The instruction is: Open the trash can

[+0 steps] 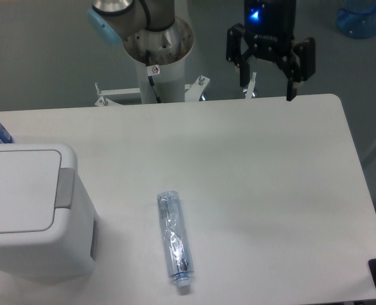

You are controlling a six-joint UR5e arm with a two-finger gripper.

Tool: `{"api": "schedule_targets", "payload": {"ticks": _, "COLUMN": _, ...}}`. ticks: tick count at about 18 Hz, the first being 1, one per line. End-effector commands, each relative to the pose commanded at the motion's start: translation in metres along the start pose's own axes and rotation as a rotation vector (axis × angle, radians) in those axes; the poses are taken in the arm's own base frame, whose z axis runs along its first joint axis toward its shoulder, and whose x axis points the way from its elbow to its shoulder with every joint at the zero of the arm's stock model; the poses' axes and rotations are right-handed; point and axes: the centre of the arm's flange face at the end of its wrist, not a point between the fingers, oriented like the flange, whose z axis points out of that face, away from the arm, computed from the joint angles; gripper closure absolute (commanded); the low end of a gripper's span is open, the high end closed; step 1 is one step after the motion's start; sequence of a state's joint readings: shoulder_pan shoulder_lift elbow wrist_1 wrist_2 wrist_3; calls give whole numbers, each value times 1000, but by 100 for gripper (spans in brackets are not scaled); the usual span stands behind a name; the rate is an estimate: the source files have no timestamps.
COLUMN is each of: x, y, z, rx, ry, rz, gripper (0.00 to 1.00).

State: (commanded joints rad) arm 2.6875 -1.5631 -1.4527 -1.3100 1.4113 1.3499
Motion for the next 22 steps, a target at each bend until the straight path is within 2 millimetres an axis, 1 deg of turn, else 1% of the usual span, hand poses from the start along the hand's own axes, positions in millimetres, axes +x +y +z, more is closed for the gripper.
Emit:
{"api": "schedule_targets", "payload": {"ticks": 6, "x": -2, "y": -2, "z": 3, "rx": 5, "ry": -12, "rz": -6, "gripper": 0}}
{"api": "schedule_targets", "payload": {"ticks": 8, "x": -1, "y": -3, "z": 7, "rx": 5, "ry": -6, "rz": -83, "gripper": 0}}
{"api": "schedule_targets", "payload": {"ticks": 9, "x": -1, "y": -8, "z": 8, "rx": 10, "ry": -7, "rz": -142, "gripper": 0}}
{"api": "schedule_targets", "payload": {"ticks": 10, "x": -1, "y": -14, "z": 13, "rx": 20, "ry": -13, "rz": -193, "gripper": 0}}
{"api": "schedule_targets", "payload": {"ticks": 13, "x": 5, "y": -48, "z": 26, "rx": 58, "ry": -37, "rz": -300, "gripper": 0}}
{"api": "schedule_targets", "payload": {"ticks": 15, "x": 7, "y": -58, "z": 34, "rx": 73, "ry": -39, "rz": -384, "gripper": 0}}
{"api": "schedule_targets", "payload": {"ticks": 18, "x": 18, "y": -79, "z": 38, "rx": 99, "ry": -35, "rz": -455, "gripper": 0}}
{"api": "schedule_targets", "payload": {"ticks": 19, "x": 22, "y": -87, "z": 43, "rx": 101, "ry": -21, "rz": -475, "gripper": 0}}
{"api": "schedule_targets", "payload": {"ticks": 22, "x": 42, "y": -113, "z": 51, "rx": 110, "ry": 15, "rz": -495, "gripper": 0}}
